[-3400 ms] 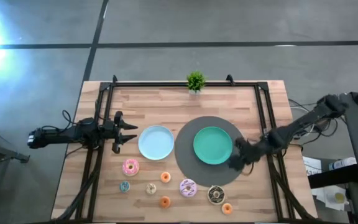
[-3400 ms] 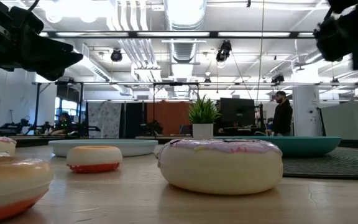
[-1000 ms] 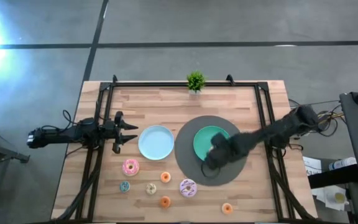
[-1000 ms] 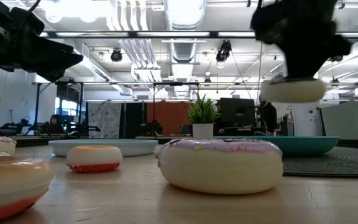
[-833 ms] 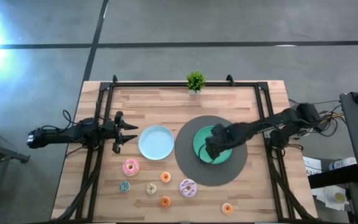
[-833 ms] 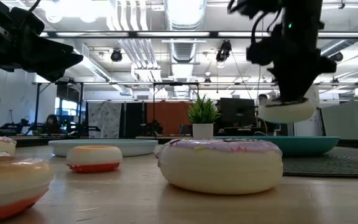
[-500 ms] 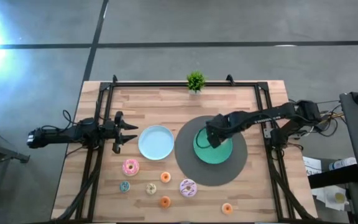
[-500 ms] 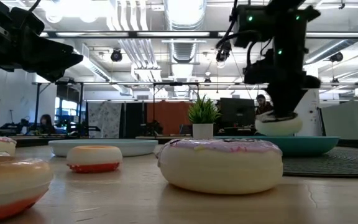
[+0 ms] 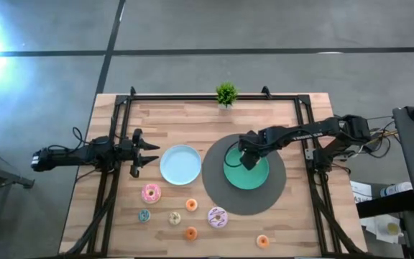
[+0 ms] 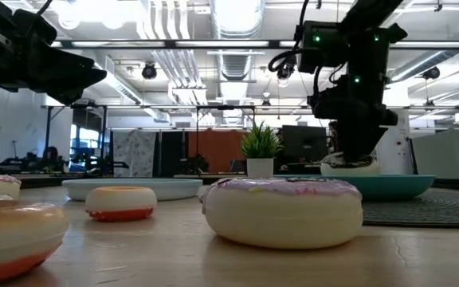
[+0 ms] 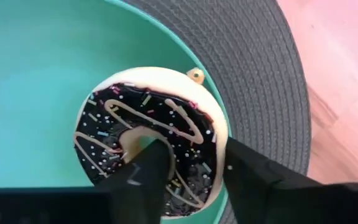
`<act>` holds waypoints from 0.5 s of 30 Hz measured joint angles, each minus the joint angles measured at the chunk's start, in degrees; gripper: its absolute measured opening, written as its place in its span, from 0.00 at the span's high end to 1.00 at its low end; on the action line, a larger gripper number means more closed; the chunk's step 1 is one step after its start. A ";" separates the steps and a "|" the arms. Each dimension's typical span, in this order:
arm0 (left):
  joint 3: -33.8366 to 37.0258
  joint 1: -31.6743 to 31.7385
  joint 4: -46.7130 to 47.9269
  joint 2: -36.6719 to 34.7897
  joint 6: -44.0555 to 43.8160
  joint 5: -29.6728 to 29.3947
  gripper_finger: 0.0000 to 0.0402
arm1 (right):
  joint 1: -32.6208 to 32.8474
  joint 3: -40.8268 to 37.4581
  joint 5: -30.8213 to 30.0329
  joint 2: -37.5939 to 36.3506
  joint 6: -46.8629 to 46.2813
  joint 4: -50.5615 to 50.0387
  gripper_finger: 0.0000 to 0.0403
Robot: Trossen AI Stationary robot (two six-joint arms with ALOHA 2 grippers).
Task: Pick & Place donuts
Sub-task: Put the big black donut on the green plate, then put the big light pink donut on the green plate
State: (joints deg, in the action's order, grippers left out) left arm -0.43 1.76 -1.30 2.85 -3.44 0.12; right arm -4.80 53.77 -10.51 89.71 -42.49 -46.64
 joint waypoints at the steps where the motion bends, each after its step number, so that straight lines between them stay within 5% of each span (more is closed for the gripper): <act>1: 0.00 0.00 0.00 0.00 0.00 0.00 0.62 | 0.02 0.27 -0.03 -0.01 1.21 -0.03 0.60; 7: 0.00 0.01 0.00 0.00 0.00 0.00 0.62 | 1.77 2.24 -2.17 -0.11 11.24 -2.41 0.48; 15: 0.00 0.00 -0.02 0.00 0.76 0.00 0.62 | 3.48 6.15 -8.95 -1.63 14.88 -5.94 0.45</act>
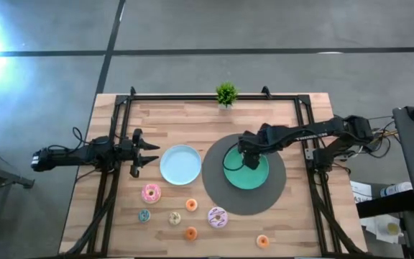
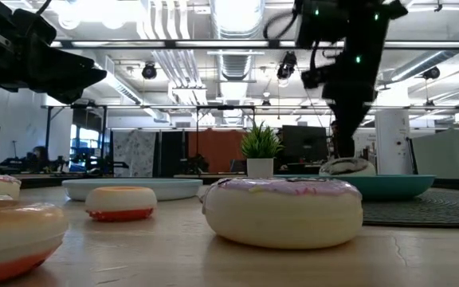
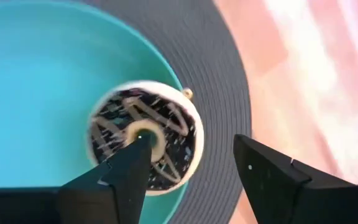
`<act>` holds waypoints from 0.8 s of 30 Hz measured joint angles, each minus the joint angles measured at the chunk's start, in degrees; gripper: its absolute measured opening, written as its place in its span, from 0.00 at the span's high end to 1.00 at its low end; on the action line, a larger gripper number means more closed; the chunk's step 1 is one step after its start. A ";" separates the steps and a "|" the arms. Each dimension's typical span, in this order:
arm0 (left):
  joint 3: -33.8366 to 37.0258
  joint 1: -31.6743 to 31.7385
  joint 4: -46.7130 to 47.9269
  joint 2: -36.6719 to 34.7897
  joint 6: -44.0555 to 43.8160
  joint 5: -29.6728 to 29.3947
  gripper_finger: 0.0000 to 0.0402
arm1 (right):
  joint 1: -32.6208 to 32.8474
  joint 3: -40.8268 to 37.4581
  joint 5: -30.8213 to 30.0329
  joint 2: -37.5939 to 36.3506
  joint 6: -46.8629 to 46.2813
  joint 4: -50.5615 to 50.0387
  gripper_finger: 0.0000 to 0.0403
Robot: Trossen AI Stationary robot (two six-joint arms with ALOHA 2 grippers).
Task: Pick & Place donuts
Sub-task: Put the big light pink donut on the green plate
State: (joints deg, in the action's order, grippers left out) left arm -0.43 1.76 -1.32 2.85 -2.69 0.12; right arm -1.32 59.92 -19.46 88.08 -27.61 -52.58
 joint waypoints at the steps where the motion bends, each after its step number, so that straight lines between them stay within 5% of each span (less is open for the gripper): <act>1: 0.00 0.01 -0.01 0.00 -0.39 0.00 0.62 | 0.03 0.62 0.48 -0.27 1.12 -0.21 0.45; 8: 0.00 0.02 -0.14 -0.01 -3.35 0.02 0.62 | 4.36 6.78 1.98 -2.16 8.39 -0.72 0.45; 16: 0.02 0.00 -1.75 -0.04 -40.79 0.85 0.62 | 9.60 10.90 18.55 3.24 5.32 5.97 0.45; 24: 0.00 0.00 -1.83 -0.04 -50.37 0.85 0.62 | 15.65 16.03 21.67 14.61 7.59 10.15 0.45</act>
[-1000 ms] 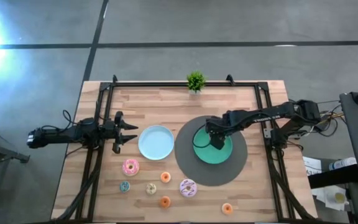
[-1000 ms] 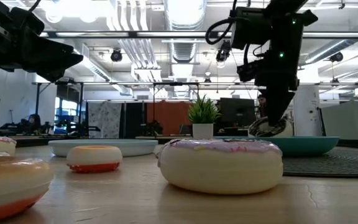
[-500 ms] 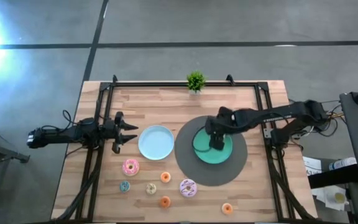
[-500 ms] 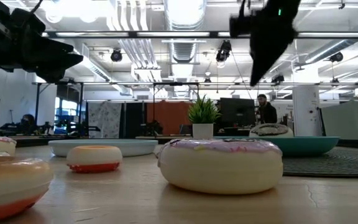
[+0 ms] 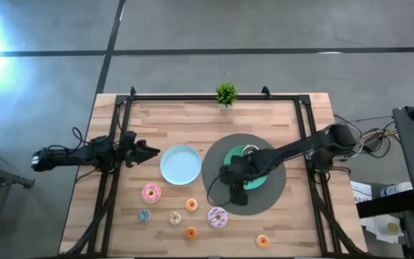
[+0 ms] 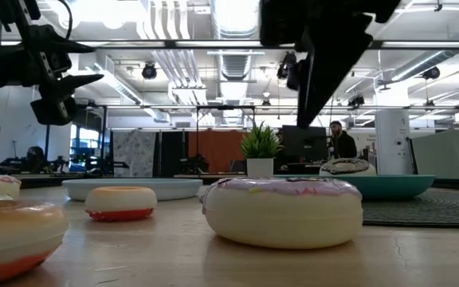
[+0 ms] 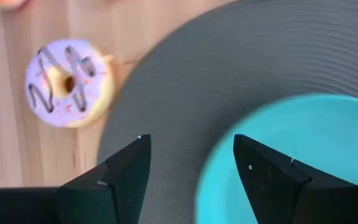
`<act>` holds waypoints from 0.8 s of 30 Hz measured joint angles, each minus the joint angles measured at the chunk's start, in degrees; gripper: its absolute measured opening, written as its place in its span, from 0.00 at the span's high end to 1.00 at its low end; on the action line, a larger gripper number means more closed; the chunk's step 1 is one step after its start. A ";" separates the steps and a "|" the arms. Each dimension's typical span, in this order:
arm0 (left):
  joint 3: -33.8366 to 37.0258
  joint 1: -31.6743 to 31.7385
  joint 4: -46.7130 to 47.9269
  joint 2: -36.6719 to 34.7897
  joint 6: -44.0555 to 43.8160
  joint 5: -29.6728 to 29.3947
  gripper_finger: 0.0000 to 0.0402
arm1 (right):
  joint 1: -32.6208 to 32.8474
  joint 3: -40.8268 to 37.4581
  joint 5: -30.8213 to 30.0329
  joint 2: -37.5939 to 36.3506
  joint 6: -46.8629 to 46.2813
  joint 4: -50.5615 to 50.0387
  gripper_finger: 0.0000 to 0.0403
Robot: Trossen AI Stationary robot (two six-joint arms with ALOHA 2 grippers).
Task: Pick & Place donuts
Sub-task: Put the big light pink donut on the green plate
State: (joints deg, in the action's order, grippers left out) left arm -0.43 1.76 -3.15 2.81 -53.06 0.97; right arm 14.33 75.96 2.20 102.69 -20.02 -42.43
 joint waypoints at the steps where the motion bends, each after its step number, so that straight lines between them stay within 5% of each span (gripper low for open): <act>1: 0.01 0.01 -0.01 0.00 -0.02 0.01 0.62 | 0.75 1.35 0.02 1.86 0.74 -0.15 0.45; 13: 0.00 0.00 0.22 0.03 -0.07 0.00 0.62 | 6.36 16.52 3.12 16.82 4.29 1.63 0.46; 24: 0.00 0.01 0.38 0.02 -0.08 0.02 0.62 | 8.25 18.19 2.29 21.00 1.24 3.00 0.46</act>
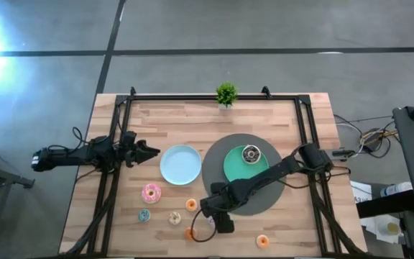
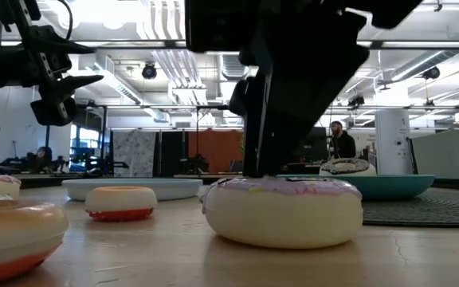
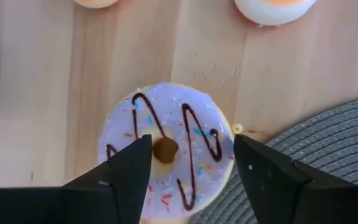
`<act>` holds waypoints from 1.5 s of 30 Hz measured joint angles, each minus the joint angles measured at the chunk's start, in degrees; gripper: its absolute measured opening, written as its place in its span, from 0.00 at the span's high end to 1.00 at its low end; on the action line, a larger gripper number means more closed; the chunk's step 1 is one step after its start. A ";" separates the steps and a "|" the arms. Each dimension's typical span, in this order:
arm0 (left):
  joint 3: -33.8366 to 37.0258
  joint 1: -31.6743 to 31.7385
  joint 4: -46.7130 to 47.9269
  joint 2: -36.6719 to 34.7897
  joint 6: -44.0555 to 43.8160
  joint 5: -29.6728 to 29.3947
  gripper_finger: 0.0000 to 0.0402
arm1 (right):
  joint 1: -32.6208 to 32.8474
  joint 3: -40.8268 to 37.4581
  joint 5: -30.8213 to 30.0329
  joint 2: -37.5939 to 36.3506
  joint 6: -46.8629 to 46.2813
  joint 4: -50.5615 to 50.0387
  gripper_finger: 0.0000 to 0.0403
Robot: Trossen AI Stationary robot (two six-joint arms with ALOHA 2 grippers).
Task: Pick & Place donuts
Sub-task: Put the big light pink donut on the green plate, then put the big white donut on the green plate
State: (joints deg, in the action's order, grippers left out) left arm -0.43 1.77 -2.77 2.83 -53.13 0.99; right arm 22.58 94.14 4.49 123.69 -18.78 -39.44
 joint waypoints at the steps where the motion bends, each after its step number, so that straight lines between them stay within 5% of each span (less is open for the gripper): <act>1: 0.00 -0.01 -0.01 0.00 -0.01 -0.01 0.62 | 0.08 -0.09 -0.14 0.18 -0.57 0.02 0.46; 18: 0.00 0.01 0.03 0.00 -0.03 0.00 0.62 | 0.51 -0.58 0.11 -0.13 -8.08 -1.61 0.91; 35: 0.02 0.00 -0.01 0.00 -0.03 0.01 0.62 | 0.84 -1.76 -5.47 -2.55 -7.35 -3.81 0.39; 45: 0.01 -0.01 0.03 0.01 -0.02 0.02 0.62 | 0.82 -3.95 -1.62 -0.22 -8.99 1.85 0.38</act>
State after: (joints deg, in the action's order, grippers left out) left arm -0.42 1.76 -2.74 2.84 -53.16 1.02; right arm 23.40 90.19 2.87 123.47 -27.77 -37.58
